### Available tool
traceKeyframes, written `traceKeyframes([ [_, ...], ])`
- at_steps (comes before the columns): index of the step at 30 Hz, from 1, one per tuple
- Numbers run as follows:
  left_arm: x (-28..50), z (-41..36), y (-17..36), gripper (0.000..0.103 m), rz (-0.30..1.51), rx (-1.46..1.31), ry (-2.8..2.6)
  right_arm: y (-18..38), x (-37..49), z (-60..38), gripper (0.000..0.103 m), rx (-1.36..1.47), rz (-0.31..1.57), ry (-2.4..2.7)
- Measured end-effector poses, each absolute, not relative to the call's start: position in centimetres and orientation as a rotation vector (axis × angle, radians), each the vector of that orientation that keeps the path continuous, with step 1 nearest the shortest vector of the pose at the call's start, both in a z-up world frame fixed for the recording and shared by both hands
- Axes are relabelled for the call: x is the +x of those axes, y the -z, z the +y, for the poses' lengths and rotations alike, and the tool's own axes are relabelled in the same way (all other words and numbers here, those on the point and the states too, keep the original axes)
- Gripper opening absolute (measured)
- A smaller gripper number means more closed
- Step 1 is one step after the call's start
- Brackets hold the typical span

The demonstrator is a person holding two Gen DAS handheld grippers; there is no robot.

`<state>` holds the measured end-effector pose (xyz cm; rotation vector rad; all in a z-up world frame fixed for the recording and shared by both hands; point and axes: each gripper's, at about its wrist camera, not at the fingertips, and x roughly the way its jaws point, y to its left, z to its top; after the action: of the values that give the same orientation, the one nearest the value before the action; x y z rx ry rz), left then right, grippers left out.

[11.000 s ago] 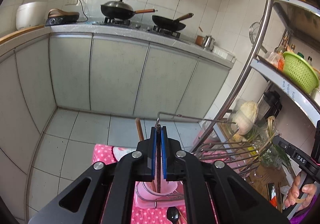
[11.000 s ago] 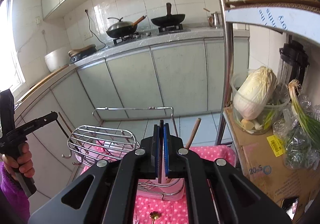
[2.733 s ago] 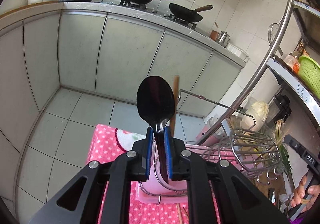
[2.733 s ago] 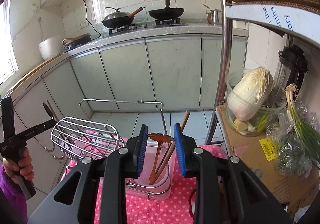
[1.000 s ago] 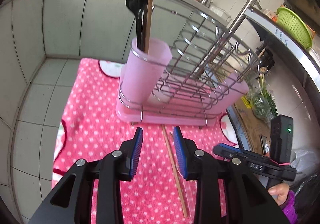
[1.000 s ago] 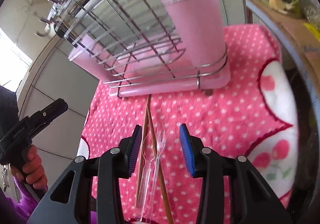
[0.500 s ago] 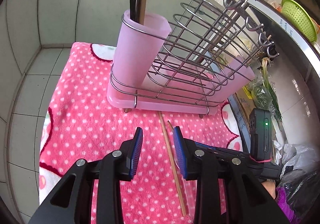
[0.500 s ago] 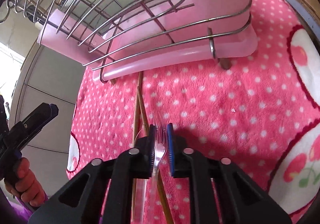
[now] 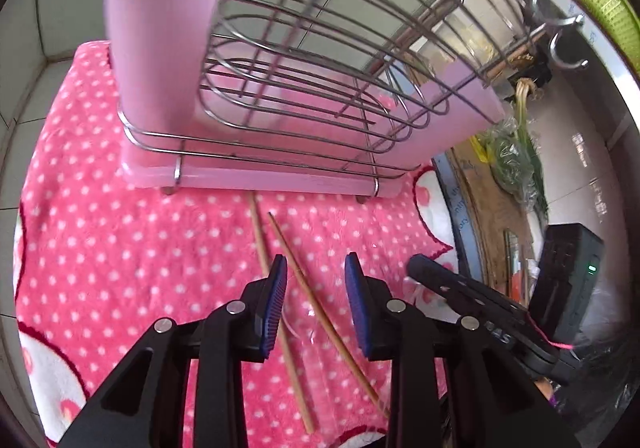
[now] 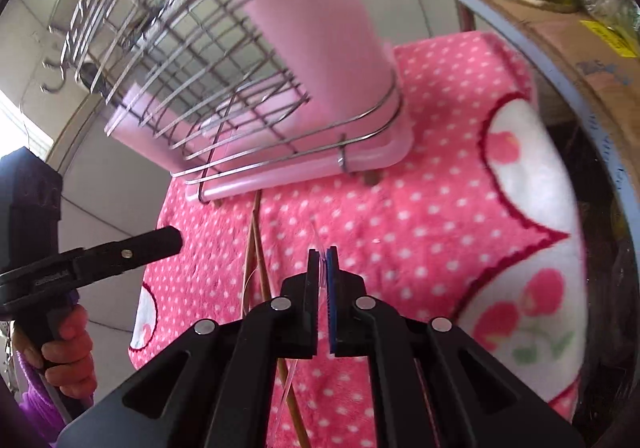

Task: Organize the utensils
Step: 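Lower left gripper to a wooden chopstick while right gripper grasps the clear plastic fork, then grasp and lift the chopstick upright with left gripper while right gripper lifts the fork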

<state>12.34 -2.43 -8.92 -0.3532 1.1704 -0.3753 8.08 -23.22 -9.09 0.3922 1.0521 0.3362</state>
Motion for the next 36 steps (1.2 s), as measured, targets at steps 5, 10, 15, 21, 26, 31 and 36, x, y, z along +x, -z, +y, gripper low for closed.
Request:
traceKeyframes([
  [5, 13.6, -5.0, 10.8, 0.029, 1.224, -0.306, 0.333, 8.8, 7.2, -24.6, 0.004, 0.426, 1.020, -0.348],
  [10, 14.6, -6.0, 12.8, 0.029, 1.269, -0.254, 0.267, 8.3, 6.6, -25.2, 0.004, 0.405, 0.995, -0.346],
  [15, 16.0, -6.7, 14.6, 0.028, 1.311, -0.236, 0.225, 7.8, 6.4, -26.0, 0.004, 0.409, 0.973, -0.345],
  [21, 16.8, -7.3, 15.3, 0.026, 1.312, -0.215, 0.212, 7.5, 6.2, -25.8, 0.004, 0.388, 0.964, -0.336],
  [26, 16.6, -7.1, 15.2, 0.011, 1.300, -0.229, 0.211, 7.0, 5.8, -25.5, 0.004, 0.373, 0.953, -0.332],
  [31, 15.4, -4.8, 12.8, 0.009, 1.233, -0.312, 0.273, 6.2, 5.2, -25.4, 0.004, 0.350, 0.925, -0.311],
  [36, 13.1, -4.1, 8.6, 0.007, 1.110, -0.351, 0.349, 4.2, 4.4, -25.6, 0.004, 0.321, 0.854, -0.282],
])
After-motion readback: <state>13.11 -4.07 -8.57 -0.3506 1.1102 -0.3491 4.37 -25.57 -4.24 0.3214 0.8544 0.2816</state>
